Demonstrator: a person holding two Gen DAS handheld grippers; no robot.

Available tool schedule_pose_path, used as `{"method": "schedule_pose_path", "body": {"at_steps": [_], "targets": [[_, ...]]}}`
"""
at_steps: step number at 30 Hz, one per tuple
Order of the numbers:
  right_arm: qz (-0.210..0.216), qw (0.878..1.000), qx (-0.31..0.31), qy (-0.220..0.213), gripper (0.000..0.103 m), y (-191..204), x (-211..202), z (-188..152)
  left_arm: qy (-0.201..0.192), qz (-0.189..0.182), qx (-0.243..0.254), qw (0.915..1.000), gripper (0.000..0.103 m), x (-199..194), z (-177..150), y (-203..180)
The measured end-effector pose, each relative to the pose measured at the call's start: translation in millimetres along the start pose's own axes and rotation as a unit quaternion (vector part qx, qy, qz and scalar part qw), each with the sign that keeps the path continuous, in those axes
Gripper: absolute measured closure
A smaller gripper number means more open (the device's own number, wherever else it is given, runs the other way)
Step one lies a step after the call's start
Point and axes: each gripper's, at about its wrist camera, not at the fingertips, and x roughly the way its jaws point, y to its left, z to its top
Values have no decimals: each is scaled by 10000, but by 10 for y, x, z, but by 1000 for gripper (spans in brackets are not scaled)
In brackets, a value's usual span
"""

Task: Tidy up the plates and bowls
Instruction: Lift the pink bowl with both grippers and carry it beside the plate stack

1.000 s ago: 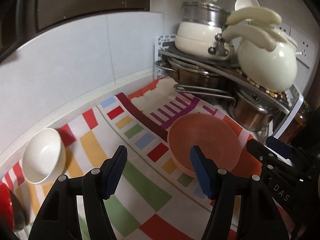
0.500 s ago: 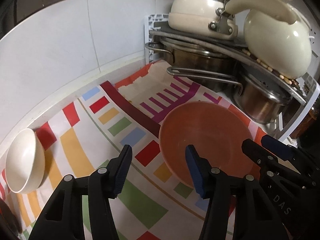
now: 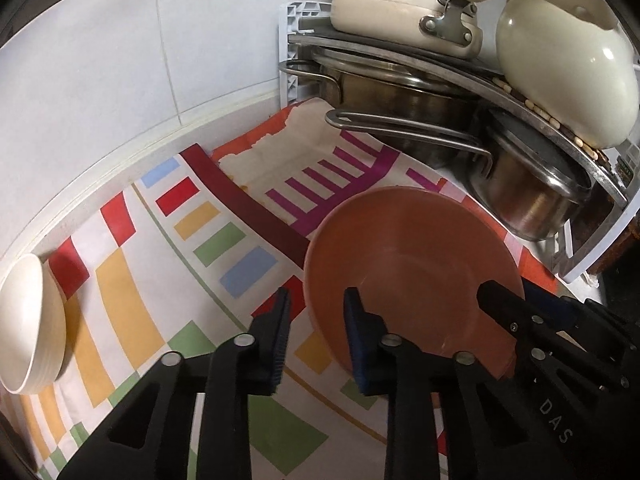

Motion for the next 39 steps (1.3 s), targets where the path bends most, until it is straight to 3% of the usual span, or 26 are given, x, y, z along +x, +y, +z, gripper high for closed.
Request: {"method": "schedule_pose_path", "body": {"at_steps": [1,9,24,39], "targets": [[-17,10000,1,-2,83,2,0,3,18,-7,7,10000,86,10,0,-5],[-29,10000,-2,9,87,8,-44,27,-13,60,-79,10000,87,-83,-27,39],[293,9988,-350,-202,87,329,-624,-8,-393,273,-526,9975,87,-873,-182,298],[857,9902,-1073,-241,87,816,-1233,-369,-623,751,-1169,9883,87,-1728,-775,766]]}}
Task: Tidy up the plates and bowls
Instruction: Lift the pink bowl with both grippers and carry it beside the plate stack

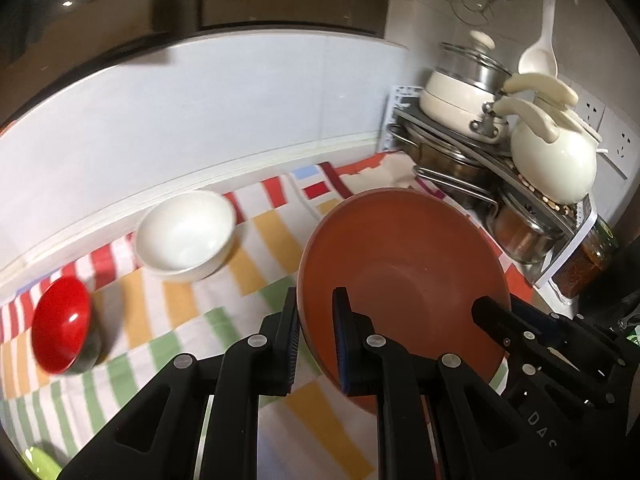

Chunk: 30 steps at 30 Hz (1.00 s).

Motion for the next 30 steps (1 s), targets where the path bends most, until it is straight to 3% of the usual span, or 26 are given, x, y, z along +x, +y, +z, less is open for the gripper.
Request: {"method": "schedule_pose_path", "body": {"at_steps": [14,30], "targets": [[763,9939,-727,310,87,681,-223,-409,62,683,-627,9957,87,-586,-617,673],[1213,9784,-1388,938,87,1141,-215,-980,552,1118,-997,9872,86,-796,-1331,980]]}}
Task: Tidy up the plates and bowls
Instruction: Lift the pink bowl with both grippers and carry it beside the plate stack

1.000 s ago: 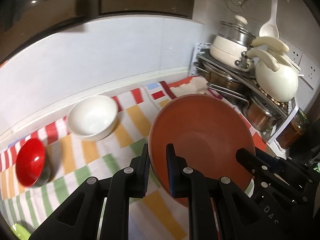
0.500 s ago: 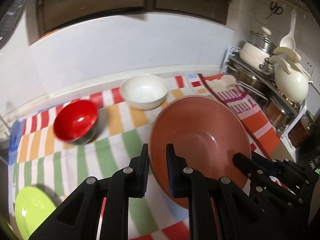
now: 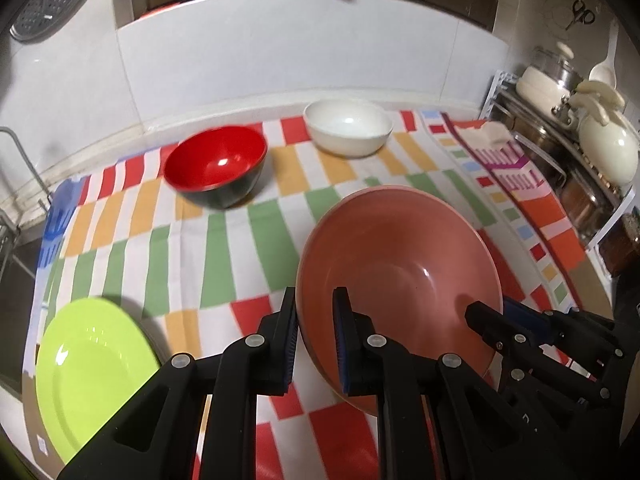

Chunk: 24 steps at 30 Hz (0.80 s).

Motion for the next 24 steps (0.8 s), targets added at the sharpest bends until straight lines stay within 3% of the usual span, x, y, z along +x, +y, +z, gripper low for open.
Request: {"method": "schedule_pose_path", "body": {"at_steps": [12,24], "targets": [[92,9983,-176,554,87,143,180,-243,455,84,0,9989,85,137,-297,67],[119,9971,-201,726,87,161,262,-297,617,91,9,9981,80,217,-376,83]]}}
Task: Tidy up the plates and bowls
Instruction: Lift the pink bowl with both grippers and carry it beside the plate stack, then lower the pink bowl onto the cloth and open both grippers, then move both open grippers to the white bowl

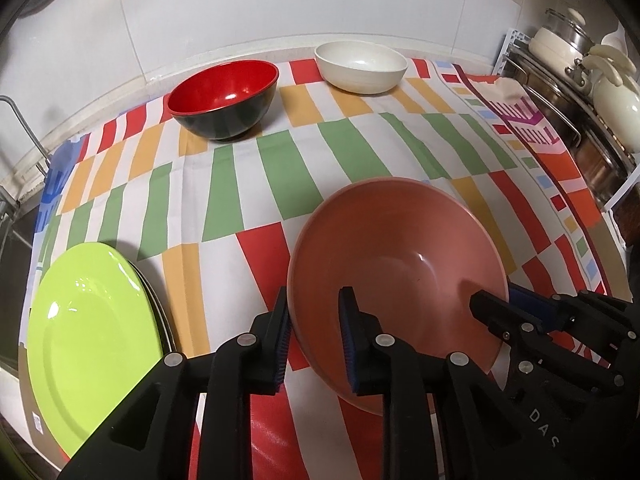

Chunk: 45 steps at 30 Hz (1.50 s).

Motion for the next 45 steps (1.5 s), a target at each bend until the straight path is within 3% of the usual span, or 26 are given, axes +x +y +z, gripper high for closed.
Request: {"method": "schedule_pose_path", "body": {"at_steps": [12,16,20,24,30,35,45], "targets": [[36,10000,-32,-44,86,35,-23,34,130,-98,-63,9998,75,93,-33,42],[93,9999,-1,-92,86,32,-40,36,58,-102,-126,9999,67,67,-33,82],[63,9997,80,-226,71,10,-99,49,-172,-106,-132,9997,59,-50,2,144],[-49,9991,93,-408,71,4,-198,97,-430,-187,-94,9989,54,-184,108,210],[-186,9956,181,-899,70,5,-387,288,-934,-106,58,9956,43,-389,380,292],[-153,9890,451,-1398,55,-42,-525,529,-1288,-92,172,9915,31,-480,679,306],[-591,9819,389,-1756,50,-142,-543,1122,-1422,-113,417,9889,31,-353,1330,320]]}}
